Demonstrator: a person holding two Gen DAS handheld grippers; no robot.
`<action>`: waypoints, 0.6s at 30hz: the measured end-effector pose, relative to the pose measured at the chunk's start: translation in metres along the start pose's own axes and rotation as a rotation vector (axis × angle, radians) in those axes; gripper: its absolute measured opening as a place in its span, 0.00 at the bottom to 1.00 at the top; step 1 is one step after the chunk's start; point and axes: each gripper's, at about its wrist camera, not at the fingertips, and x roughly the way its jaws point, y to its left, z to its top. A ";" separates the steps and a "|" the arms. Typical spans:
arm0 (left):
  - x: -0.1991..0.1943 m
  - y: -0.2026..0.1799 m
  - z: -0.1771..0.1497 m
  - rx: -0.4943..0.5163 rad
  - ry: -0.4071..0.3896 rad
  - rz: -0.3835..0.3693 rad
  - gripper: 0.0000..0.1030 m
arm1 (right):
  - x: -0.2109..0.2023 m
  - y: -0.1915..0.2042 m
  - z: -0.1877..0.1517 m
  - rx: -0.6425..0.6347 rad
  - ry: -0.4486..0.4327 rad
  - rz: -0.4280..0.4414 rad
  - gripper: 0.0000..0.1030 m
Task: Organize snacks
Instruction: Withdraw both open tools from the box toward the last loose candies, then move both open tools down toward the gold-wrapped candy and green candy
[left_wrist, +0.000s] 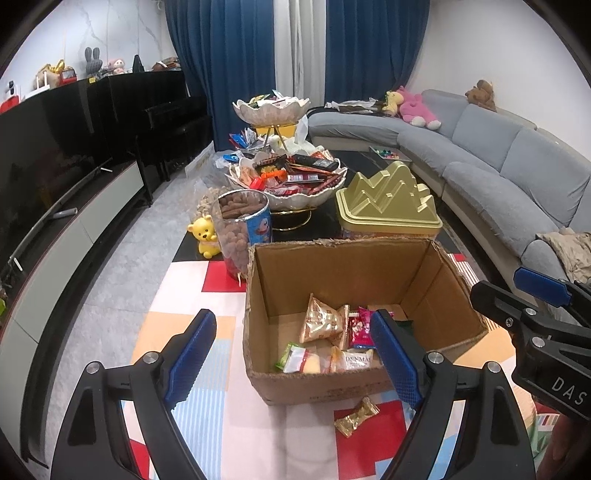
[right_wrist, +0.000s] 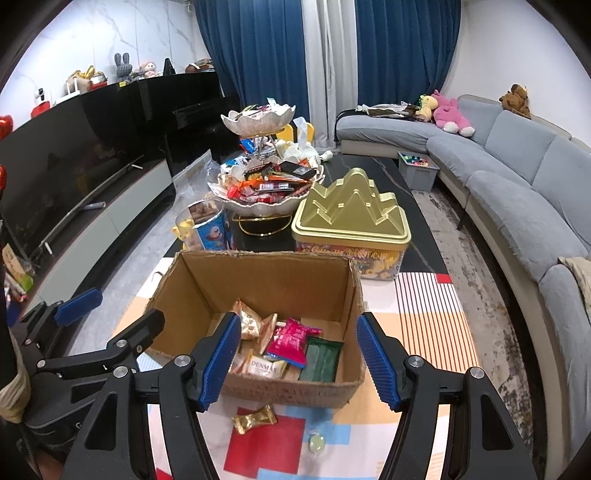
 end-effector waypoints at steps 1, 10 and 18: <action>-0.001 -0.001 -0.002 0.002 0.002 -0.001 0.83 | -0.002 -0.001 -0.002 0.001 0.001 -0.001 0.64; -0.009 -0.012 -0.018 0.021 0.023 -0.011 0.83 | -0.013 -0.009 -0.021 0.016 0.010 -0.006 0.64; -0.012 -0.020 -0.033 0.042 0.039 -0.017 0.83 | -0.015 -0.016 -0.039 0.028 0.028 -0.012 0.64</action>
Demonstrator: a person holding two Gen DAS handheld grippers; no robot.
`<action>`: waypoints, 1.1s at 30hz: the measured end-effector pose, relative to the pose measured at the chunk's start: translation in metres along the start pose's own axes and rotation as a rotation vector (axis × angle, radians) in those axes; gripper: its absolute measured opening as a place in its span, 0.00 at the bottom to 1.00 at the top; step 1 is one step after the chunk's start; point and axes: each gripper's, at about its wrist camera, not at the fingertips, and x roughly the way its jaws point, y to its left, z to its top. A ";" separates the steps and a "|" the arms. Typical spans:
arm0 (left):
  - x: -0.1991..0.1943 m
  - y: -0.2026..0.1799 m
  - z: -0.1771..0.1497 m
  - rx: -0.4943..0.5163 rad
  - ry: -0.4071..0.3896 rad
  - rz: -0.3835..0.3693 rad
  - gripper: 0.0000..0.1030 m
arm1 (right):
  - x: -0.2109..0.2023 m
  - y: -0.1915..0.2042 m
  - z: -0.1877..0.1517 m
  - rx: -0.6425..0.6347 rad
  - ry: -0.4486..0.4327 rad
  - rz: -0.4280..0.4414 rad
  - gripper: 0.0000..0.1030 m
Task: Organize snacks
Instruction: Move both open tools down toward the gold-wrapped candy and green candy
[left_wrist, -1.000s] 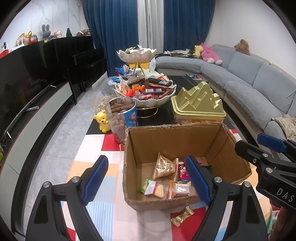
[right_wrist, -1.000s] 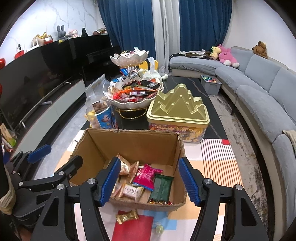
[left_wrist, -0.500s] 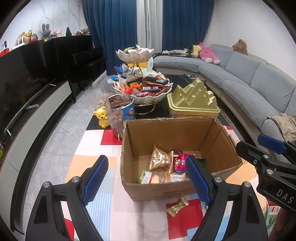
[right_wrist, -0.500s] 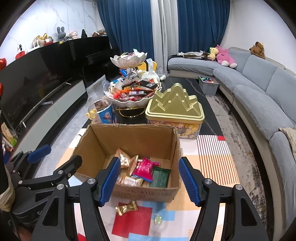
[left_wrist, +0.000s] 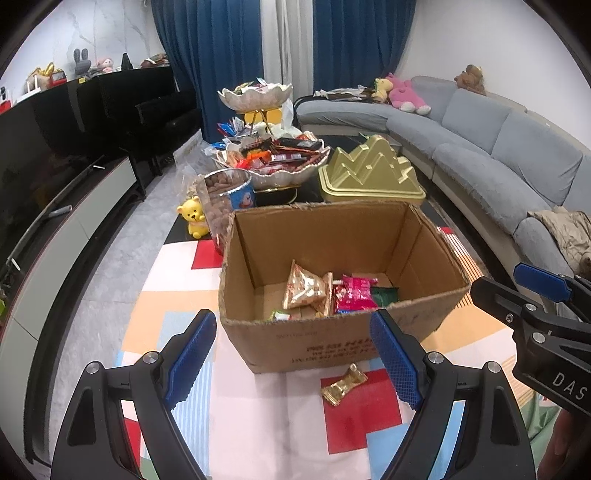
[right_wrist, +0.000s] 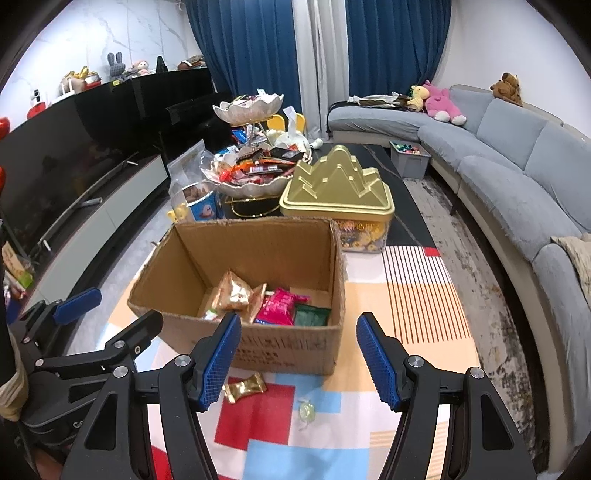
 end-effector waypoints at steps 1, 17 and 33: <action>0.000 -0.001 -0.003 0.004 0.004 -0.001 0.83 | 0.000 -0.001 -0.002 0.002 0.002 -0.002 0.64; 0.018 -0.013 -0.037 0.037 0.078 -0.029 0.83 | 0.017 -0.014 -0.035 0.013 0.071 -0.021 0.64; 0.051 -0.026 -0.069 0.146 0.129 -0.093 0.82 | 0.046 -0.015 -0.069 0.019 0.152 -0.025 0.64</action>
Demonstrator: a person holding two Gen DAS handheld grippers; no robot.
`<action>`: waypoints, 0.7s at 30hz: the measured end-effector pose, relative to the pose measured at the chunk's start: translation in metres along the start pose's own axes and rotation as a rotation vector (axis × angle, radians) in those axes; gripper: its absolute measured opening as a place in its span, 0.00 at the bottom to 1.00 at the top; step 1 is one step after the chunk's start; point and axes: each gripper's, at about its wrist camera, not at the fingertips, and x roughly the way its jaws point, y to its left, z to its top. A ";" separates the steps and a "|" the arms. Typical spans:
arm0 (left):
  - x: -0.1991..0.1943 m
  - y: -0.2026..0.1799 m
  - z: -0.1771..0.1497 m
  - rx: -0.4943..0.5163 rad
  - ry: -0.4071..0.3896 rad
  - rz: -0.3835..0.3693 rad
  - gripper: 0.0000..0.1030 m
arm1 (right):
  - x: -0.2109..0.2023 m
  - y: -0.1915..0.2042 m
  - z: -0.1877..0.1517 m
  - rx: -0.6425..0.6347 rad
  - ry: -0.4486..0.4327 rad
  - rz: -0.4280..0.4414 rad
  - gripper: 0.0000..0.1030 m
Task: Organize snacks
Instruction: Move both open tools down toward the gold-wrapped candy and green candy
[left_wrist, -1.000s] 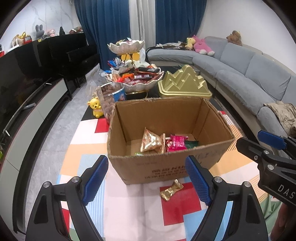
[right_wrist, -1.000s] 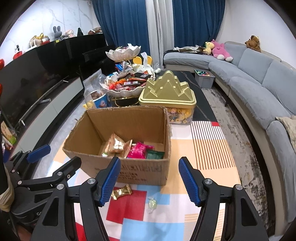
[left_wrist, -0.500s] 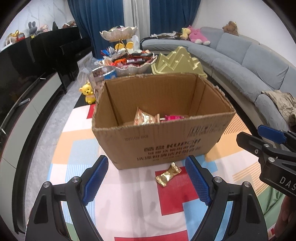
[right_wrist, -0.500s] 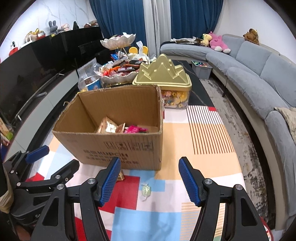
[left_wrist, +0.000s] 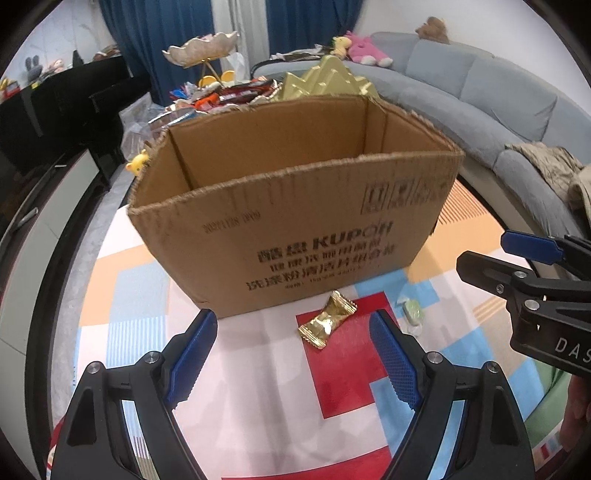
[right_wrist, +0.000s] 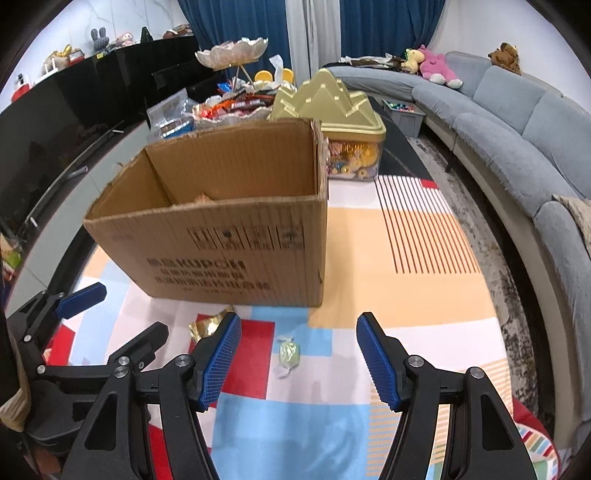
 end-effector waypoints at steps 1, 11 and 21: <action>0.003 -0.001 -0.001 0.007 0.004 -0.006 0.82 | 0.003 0.000 -0.002 0.001 0.007 0.000 0.64; 0.030 -0.002 -0.013 0.064 0.031 -0.038 0.78 | 0.030 0.003 -0.015 0.001 0.060 -0.010 0.64; 0.052 -0.008 -0.021 0.134 0.049 -0.083 0.66 | 0.054 0.005 -0.023 -0.006 0.108 -0.028 0.64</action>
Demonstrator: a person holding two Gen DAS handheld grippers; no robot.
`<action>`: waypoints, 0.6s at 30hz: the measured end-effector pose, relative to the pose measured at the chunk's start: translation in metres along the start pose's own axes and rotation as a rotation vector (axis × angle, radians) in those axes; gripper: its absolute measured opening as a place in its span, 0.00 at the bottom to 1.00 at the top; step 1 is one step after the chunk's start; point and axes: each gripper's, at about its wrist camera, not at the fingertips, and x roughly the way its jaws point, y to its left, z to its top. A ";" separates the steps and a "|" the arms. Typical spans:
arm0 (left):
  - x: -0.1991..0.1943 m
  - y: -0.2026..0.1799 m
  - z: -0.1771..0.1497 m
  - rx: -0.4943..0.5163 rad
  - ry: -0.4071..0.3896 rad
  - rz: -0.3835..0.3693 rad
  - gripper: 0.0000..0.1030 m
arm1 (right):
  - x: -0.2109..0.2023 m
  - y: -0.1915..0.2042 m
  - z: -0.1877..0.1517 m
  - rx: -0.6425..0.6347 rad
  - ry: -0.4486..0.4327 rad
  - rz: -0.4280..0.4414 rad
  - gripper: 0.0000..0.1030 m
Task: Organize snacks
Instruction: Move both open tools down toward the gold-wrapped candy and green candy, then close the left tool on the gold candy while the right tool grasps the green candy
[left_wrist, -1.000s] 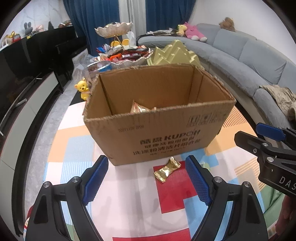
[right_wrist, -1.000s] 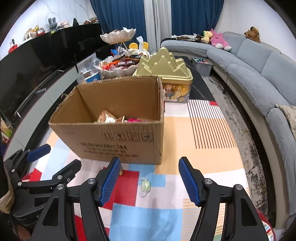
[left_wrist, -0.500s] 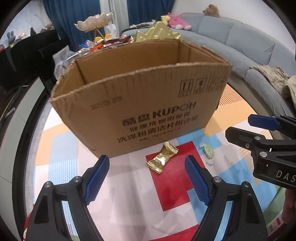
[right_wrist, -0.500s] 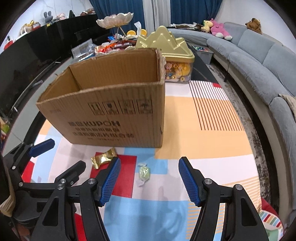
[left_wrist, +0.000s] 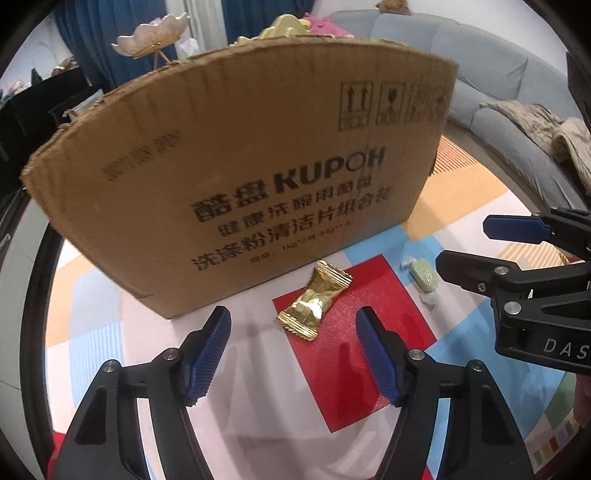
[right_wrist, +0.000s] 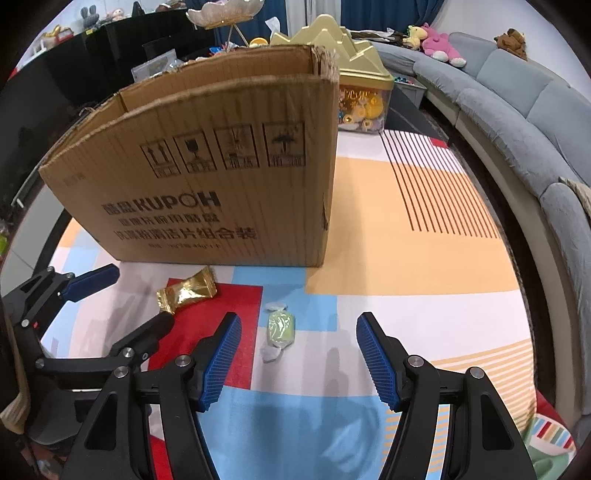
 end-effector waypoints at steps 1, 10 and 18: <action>0.002 0.000 0.000 0.007 0.002 -0.006 0.64 | 0.003 0.000 -0.001 0.001 0.007 0.002 0.64; 0.018 0.002 -0.006 0.028 0.016 -0.047 0.53 | 0.026 0.003 -0.004 0.006 0.052 0.019 0.64; 0.021 0.004 -0.013 0.032 0.015 -0.080 0.42 | 0.037 0.000 -0.008 0.005 0.073 0.026 0.64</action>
